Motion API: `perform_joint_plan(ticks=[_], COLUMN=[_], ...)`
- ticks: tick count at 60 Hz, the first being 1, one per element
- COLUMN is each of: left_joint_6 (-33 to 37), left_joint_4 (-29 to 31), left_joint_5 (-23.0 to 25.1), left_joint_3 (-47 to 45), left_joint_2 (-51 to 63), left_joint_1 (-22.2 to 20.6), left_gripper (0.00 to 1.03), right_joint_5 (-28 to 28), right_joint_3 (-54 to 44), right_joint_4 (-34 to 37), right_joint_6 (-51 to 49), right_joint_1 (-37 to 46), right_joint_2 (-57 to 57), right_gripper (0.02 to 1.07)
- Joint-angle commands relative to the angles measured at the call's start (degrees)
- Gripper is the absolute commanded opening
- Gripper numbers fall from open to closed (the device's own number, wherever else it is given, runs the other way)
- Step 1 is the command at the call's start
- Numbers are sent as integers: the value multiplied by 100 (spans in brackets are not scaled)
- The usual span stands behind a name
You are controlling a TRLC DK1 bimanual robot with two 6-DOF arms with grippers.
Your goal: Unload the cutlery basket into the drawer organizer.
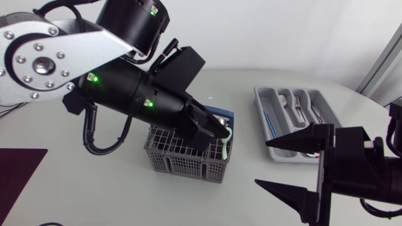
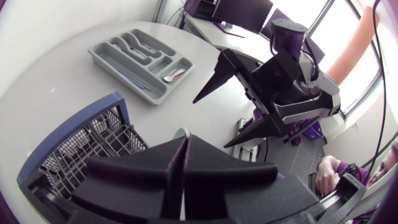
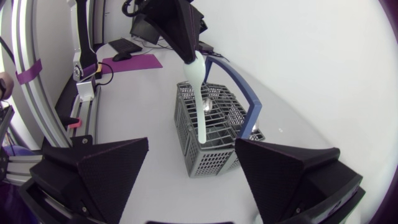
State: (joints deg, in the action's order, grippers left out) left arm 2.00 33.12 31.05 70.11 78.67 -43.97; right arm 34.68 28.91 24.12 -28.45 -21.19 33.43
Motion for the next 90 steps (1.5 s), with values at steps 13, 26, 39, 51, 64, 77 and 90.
perform_joint_plan(ticks=[13,26,39,51,64,77,90], left_joint_6=[503,776,1145,1514,1786,1945,1988], left_joint_4=[441,695,1135,1539,1856,2005,2023], left_joint_5=[270,543,859,1096,1202,1316,1360], left_joint_3=[232,425,653,926,1225,1348,1339], left_joint_2=[131,377,605,939,1185,1335,1370], left_joint_1=[-218,-227,-227,-121,-33,72,204], left_gripper=[10,10,10,10,10,10,10], right_joint_5=[74,347,646,734,734,786,848], right_joint_3=[10,370,845,1003,1012,1100,1249], right_joint_4=[-21,40,286,506,638,655,770], right_joint_6=[-741,-1031,-1383,-1647,-1972,-2112,-2139], right_joint_1=[-439,-553,-562,-781,-808,-799,-799], right_joint_2=[419,1298,1922,2194,2282,2590,2765], right_gripper=[102,102,97,81,45,20,11])
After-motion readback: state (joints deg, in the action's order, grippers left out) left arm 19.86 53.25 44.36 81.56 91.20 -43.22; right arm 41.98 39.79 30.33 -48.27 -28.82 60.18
